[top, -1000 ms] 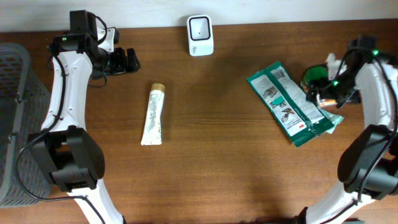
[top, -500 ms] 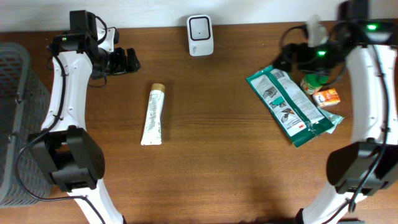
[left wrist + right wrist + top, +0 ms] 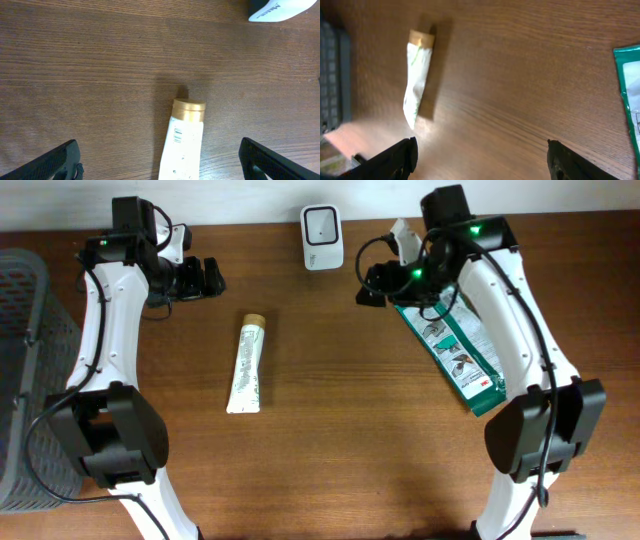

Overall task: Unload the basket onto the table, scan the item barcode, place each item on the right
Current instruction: 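Reach the right gripper left to the cream tube and grasp it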

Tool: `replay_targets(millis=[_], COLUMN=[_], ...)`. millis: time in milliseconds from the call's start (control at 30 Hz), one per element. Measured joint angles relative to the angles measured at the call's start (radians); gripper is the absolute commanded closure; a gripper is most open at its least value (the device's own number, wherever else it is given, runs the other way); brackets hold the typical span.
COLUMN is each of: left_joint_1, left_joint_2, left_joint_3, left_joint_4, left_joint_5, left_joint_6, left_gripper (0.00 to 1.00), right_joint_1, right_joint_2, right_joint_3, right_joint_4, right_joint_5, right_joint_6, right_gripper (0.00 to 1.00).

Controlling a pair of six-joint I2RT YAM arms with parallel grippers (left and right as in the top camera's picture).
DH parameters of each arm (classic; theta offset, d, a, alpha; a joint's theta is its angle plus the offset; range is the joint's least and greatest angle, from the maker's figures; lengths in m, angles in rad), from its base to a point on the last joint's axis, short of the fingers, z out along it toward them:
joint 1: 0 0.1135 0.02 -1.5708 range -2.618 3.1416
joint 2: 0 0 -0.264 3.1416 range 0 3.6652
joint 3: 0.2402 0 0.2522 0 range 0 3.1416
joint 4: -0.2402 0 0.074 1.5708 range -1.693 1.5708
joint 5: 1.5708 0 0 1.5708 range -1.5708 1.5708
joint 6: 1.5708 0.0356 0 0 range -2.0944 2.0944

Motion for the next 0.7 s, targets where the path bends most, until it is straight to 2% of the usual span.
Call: replay_targets(millis=[333, 700], left_joint_1=[0.0, 0.001], left_joint_2=[0.0, 0.0], left_joint_3=[0.0, 0.002], left_joint_4=[0.0, 0.023], left_joint_5=[0.0, -0.006], left_joint_6=[0.0, 0.003], left_gripper=[0.01, 0.01], right_joint_1=[0.124, 0.221], right_joint_2=[0.0, 0.0], right_joint_3=[-0.029, -0.228], right_joint_4=[0.083, 0.28], right_joint_5=[0.111, 0.101], right_joint_6=[0.17, 0.267], right_gripper=[0.21, 0.27])
